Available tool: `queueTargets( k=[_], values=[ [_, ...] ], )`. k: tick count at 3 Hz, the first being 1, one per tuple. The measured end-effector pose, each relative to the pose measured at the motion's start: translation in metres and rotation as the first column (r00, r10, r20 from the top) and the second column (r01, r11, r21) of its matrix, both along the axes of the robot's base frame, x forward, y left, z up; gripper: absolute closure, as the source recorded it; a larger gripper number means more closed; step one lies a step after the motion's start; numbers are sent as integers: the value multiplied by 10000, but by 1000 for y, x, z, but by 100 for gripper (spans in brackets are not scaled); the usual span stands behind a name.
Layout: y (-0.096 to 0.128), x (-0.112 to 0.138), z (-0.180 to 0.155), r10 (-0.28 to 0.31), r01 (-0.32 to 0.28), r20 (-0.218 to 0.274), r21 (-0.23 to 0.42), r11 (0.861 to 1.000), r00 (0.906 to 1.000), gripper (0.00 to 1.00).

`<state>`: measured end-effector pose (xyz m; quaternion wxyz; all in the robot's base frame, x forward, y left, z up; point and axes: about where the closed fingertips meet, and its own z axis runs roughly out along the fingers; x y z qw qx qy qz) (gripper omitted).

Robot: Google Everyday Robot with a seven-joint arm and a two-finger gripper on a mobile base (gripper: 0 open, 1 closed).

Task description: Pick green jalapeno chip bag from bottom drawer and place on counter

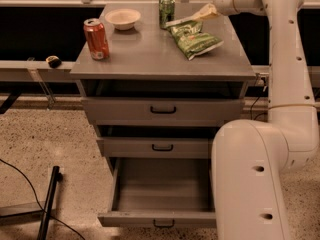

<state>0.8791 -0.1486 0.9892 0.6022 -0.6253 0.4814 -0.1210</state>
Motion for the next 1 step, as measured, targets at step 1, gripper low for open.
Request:
queueTargets(
  k=[1],
  values=[
    [0, 0, 0, 0, 0, 0, 0, 10000, 10000, 0]
  ],
)
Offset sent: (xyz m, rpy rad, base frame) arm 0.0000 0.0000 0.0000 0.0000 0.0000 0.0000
